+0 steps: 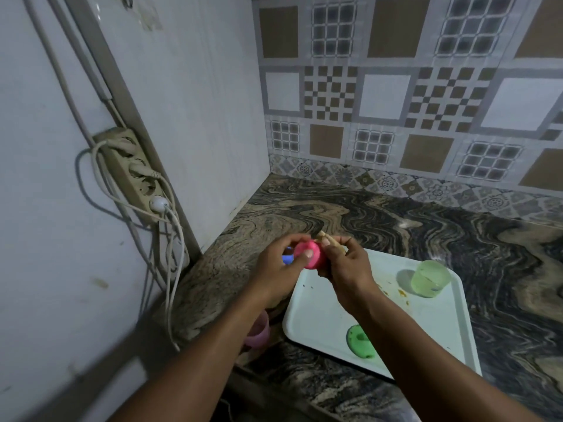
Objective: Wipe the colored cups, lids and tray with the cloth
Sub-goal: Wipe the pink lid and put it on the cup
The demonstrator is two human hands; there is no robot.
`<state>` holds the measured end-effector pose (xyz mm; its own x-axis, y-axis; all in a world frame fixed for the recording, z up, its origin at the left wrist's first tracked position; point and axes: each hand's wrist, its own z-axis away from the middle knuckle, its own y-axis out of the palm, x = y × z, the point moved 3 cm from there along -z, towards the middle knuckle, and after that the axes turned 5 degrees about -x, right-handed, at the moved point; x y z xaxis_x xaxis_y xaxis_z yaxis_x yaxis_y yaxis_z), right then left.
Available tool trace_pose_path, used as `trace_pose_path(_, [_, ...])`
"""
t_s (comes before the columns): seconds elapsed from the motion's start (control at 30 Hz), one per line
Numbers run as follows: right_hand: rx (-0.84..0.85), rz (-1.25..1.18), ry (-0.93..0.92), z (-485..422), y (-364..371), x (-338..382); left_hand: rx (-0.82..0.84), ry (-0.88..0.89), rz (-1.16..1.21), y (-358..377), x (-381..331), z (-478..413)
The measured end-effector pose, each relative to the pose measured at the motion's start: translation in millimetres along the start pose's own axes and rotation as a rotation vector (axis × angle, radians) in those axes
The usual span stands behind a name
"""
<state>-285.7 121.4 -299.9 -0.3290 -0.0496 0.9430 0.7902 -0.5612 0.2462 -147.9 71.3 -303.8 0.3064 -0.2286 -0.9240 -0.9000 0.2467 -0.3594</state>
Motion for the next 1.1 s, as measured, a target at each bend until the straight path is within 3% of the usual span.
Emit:
trace_pose_path(0.07, [0.019, 0.027, 0.005, -2, 5, -3, 0.057, 0.031, -0.050, -10, 6, 1])
trace_pose_path(0.23, [0.113, 0.120, 0.027, 1, 22, -22, -0.031, 0.066, -0.085, -34, 15, 10])
trace_pose_path(0.53, [-0.050, 0.181, 0.058, 0, 5, -58, -0.378, 0.056, -0.305, -59, 60, 69])
trace_pose_path(0.7, [-0.037, 0.217, 0.062, 7, 5, -70, -0.334, -0.049, -0.347, -52, 88, 102])
trace_pose_path(1.1, [-0.014, 0.273, 0.096, 3, -1, -85, -0.278, -0.054, -0.393, -46, 102, 104])
